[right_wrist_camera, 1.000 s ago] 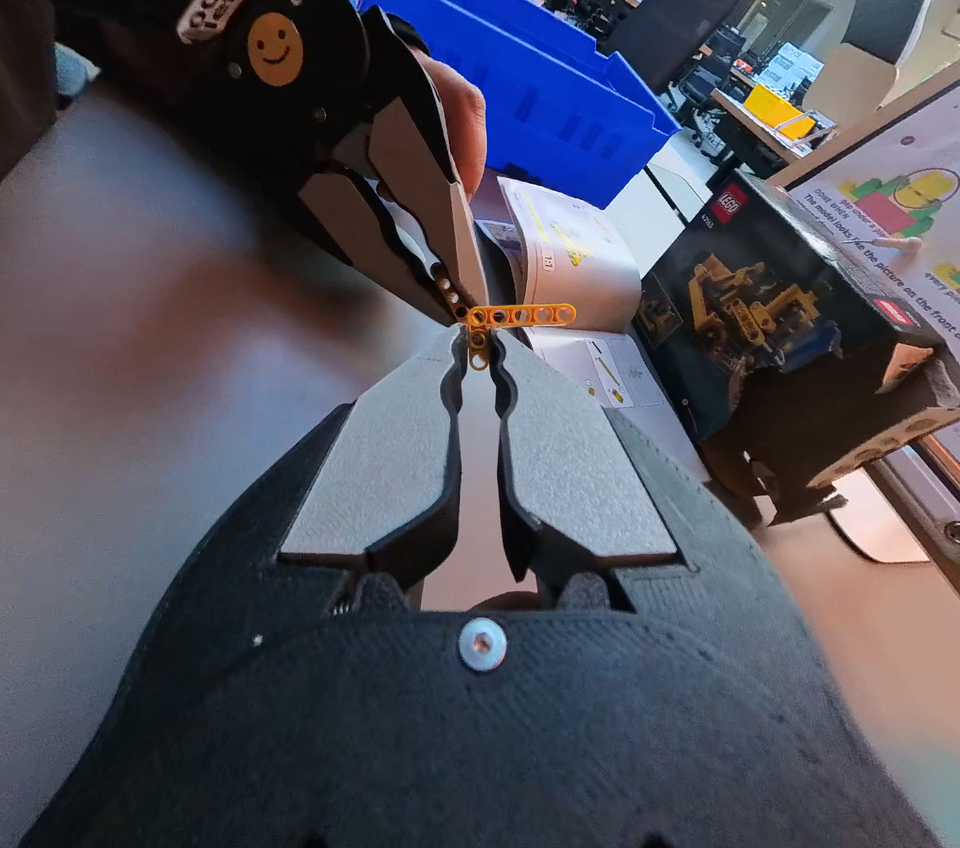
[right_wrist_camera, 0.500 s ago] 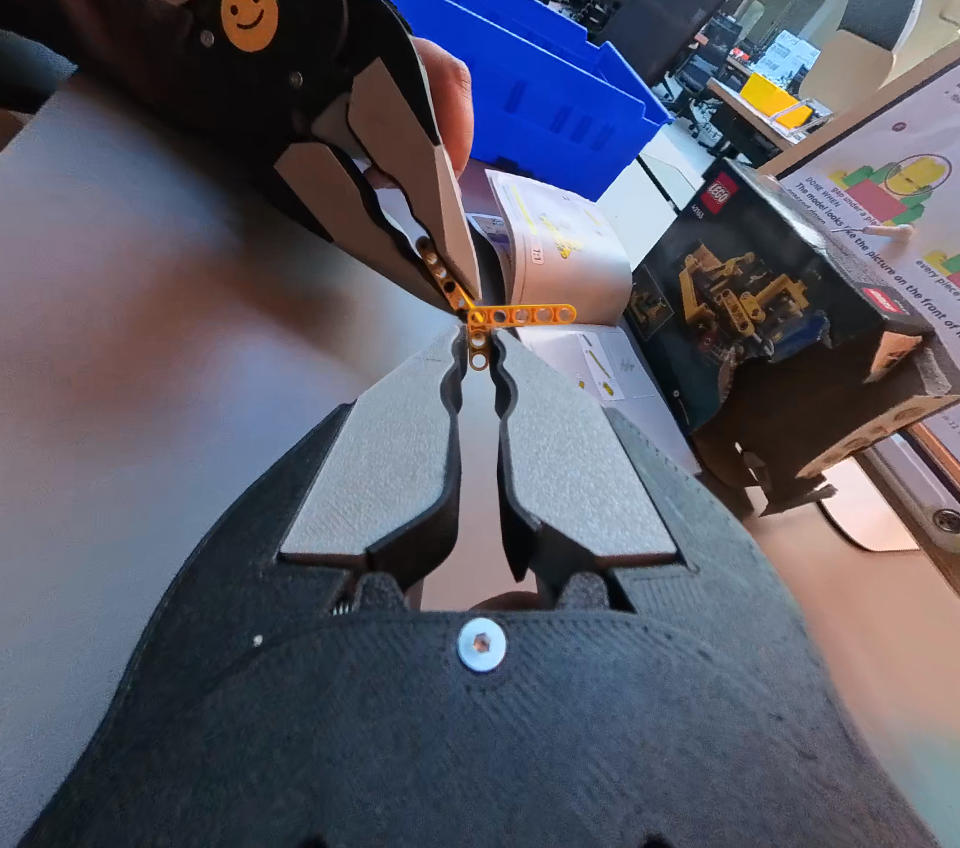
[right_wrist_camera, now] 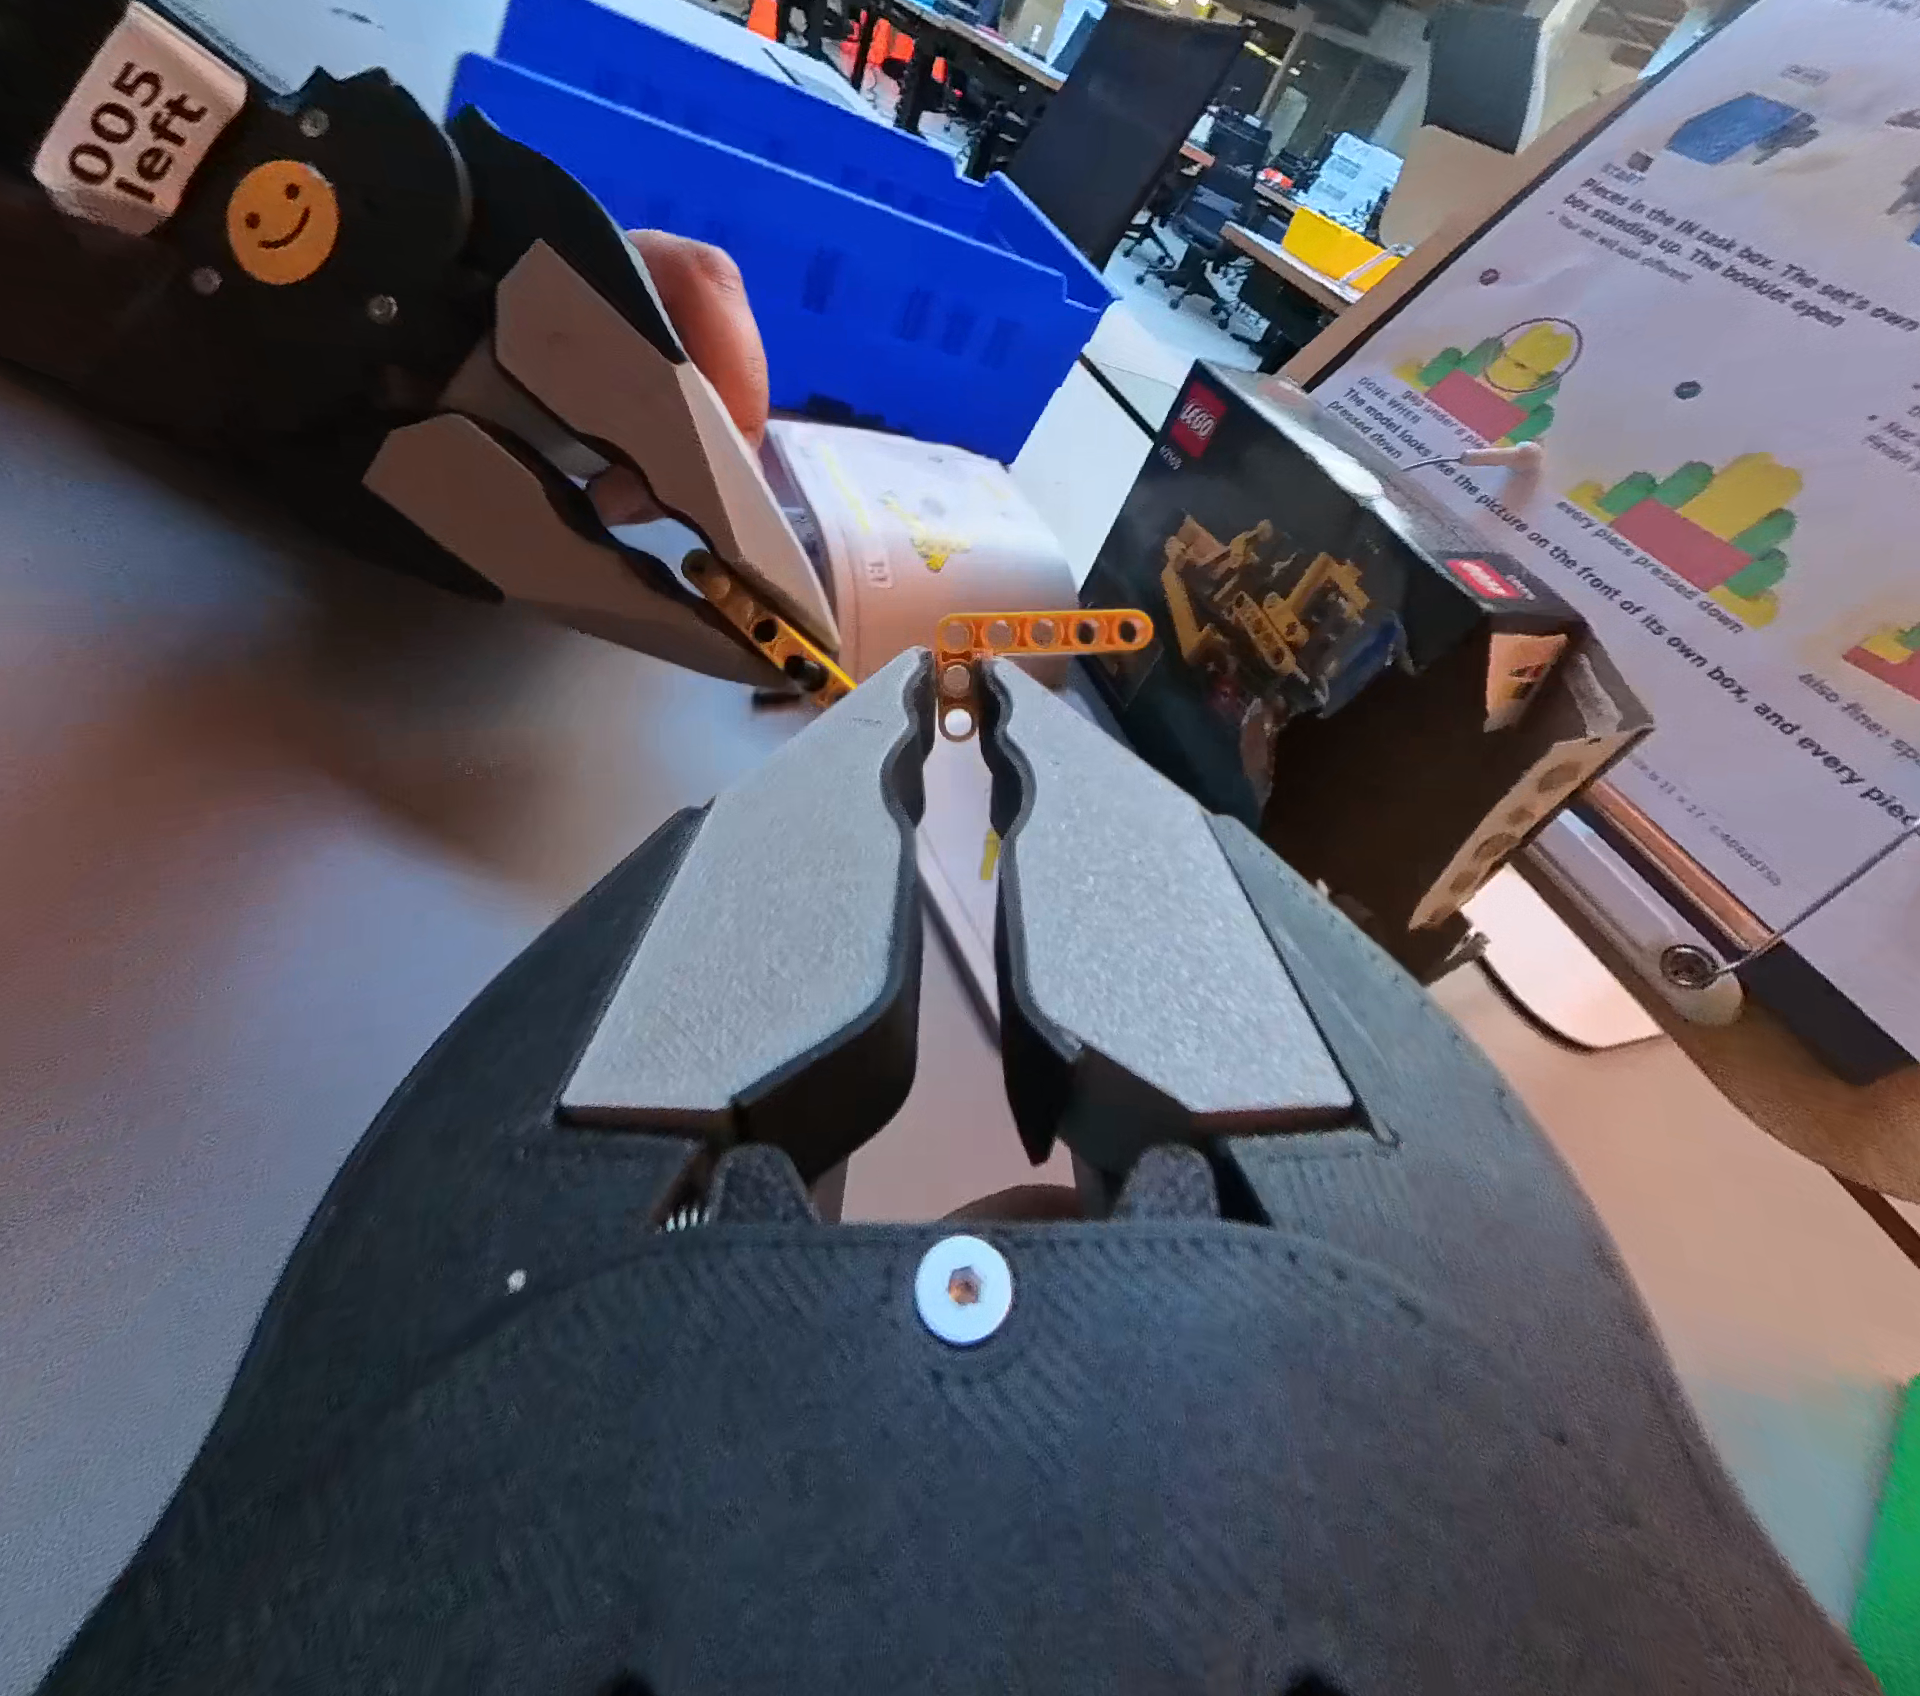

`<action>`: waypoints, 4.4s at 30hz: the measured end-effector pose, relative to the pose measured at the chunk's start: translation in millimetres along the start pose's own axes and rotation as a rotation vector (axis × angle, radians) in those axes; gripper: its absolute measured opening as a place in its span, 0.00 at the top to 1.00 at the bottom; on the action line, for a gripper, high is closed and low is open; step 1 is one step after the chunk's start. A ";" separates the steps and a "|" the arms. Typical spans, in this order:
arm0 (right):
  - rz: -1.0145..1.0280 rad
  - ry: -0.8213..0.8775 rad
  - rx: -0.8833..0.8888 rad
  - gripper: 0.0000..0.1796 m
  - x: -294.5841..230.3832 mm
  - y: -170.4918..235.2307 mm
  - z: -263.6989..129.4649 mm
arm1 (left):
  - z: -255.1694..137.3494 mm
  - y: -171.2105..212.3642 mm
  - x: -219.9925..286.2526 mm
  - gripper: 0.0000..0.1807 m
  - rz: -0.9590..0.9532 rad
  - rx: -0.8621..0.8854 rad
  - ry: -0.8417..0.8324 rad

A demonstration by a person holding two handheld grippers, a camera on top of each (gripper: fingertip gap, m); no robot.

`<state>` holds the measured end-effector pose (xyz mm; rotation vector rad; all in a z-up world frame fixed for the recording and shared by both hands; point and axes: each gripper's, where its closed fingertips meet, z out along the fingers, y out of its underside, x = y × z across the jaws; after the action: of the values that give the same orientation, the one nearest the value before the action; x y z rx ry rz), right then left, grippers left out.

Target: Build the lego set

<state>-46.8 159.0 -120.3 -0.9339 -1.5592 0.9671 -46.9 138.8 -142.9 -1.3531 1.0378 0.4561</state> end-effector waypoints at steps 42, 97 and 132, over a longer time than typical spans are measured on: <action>-0.340 -0.228 -0.193 0.98 -52.7 3.5 -2.3 | -11.4 2.5 21.2 0.97 -0.285 0.018 0.329; -0.179 -0.338 -0.206 0.97 -57.3 -6.9 -14.1 | -20.6 -16.2 28.7 0.98 -0.573 0.042 0.518; -0.231 -0.360 -0.355 0.97 -68.6 13.5 -11.5 | -18.6 -8.9 42.2 0.97 -0.398 -0.010 0.505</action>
<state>-22.9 102.4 -155.5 -0.8223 -2.1436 0.7318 -24.7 107.4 -170.1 -1.6815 1.1279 -0.1905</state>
